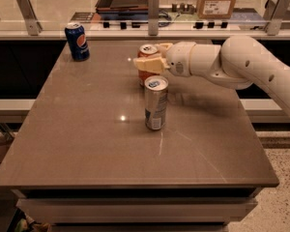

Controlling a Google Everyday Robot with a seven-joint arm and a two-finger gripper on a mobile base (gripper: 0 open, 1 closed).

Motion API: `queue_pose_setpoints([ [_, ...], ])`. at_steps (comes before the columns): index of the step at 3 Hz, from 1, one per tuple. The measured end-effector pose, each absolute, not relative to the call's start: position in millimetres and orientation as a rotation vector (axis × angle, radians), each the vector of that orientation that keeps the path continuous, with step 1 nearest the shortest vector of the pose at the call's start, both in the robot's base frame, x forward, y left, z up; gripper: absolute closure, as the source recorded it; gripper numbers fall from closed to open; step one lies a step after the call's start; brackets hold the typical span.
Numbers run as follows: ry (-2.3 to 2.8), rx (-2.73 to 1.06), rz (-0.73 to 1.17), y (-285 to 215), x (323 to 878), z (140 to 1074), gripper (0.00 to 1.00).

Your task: Pick coke can

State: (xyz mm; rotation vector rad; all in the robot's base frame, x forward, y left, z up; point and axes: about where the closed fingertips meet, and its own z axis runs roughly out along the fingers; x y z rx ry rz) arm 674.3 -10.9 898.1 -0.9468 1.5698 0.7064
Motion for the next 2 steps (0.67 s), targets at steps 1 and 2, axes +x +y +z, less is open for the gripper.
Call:
queue_pose_setpoints([
  [1,1.568,-0.950,0.710,-8,674,898,1.00],
  [2,1.563,-0.963,0.707,-11,676,913,1.00],
])
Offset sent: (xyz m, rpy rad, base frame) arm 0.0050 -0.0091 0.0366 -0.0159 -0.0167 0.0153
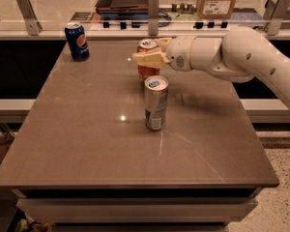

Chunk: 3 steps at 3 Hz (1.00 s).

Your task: Pick coke can

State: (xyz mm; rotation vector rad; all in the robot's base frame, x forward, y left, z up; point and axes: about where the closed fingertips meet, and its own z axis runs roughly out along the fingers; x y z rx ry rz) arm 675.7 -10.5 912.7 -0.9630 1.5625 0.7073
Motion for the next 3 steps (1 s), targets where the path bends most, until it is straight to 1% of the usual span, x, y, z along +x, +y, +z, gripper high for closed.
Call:
queue_pose_setpoints([
  [3,1.448,-1.062,0.571,-19,689,1006,1.00],
])
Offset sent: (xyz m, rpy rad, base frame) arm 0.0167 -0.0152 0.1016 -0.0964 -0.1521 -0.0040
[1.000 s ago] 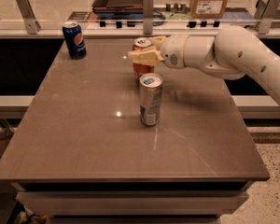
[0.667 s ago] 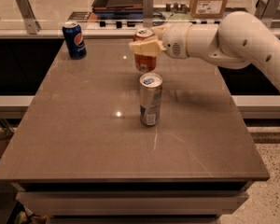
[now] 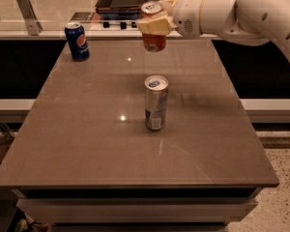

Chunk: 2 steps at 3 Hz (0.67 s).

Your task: Pick coke can

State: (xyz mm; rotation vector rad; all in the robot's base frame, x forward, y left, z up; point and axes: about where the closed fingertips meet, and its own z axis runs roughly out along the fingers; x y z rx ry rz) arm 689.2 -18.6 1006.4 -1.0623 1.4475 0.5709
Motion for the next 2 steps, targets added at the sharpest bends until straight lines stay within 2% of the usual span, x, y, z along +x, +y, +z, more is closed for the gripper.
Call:
queue_pose_setpoints([
  [2,1.355,-1.113,0.515,-17,693,1048,1.00],
])
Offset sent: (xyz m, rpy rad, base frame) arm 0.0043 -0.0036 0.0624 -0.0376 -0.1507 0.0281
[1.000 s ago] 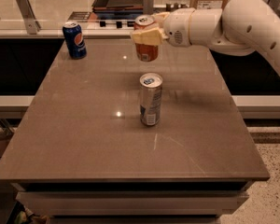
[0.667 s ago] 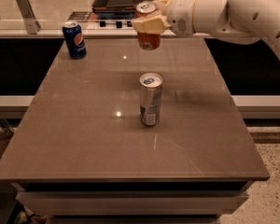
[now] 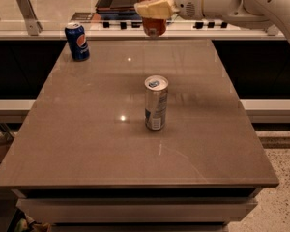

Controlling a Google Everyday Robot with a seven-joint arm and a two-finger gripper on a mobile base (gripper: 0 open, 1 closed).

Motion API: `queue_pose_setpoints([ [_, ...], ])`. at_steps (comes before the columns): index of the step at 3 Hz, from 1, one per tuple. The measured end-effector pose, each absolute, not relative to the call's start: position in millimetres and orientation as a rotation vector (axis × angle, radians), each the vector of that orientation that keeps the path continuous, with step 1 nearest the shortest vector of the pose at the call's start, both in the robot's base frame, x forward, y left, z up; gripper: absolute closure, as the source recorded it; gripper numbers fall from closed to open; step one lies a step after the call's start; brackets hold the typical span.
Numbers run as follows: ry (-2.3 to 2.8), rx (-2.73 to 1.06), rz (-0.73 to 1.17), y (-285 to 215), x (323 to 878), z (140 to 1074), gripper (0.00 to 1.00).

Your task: Pick coke can

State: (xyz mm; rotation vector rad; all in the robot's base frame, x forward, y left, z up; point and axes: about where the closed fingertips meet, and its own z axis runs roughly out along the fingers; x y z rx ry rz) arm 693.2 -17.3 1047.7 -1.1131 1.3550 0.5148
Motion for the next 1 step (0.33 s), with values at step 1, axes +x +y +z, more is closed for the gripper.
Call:
queue_pose_setpoints([
  [1,1.355,-1.113,0.515,-17.2,693.2,1047.7,1.00],
])
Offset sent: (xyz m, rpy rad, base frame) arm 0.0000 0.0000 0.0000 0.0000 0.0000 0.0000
